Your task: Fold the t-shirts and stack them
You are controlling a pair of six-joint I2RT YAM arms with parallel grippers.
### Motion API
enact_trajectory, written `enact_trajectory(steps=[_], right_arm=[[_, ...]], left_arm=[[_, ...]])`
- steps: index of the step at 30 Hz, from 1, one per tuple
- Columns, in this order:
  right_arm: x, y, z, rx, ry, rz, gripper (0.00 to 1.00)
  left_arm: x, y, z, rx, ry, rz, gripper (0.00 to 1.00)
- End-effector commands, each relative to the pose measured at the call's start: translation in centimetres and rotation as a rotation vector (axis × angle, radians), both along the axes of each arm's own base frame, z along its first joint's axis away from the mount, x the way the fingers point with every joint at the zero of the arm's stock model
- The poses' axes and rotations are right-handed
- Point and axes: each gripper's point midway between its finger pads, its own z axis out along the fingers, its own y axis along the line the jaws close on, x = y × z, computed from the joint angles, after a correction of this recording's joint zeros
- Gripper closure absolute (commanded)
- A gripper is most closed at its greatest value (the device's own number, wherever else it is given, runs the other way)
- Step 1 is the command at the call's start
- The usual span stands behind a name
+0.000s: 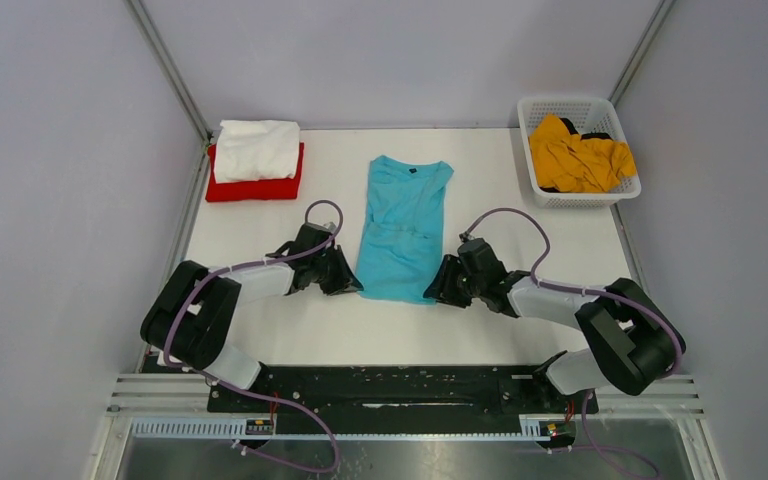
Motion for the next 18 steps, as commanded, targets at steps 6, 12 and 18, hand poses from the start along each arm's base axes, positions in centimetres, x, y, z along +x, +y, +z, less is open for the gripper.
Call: enact_trajectory(steps=[6, 12, 18], right_arm=[[-3.1, -1.8, -3.3, -0.112, 0.119, 0.004, 0.67], [-4.0, -1.9, -3.8, -0.112, 0.135, 0.018, 1.00], [-8.4, -0.9, -1.9, -0.042, 0.184, 0.153, 1.00]], left_arm=[[-2.4, 2.2, -3.0, 0.115, 0.079, 0.015, 1.00], [-3.1, 1.9, -2.2, 0.088, 0.071, 0.011, 1.00], [-6.7, 2.9, -0.4, 0.068, 0.052, 0.005, 1.00]])
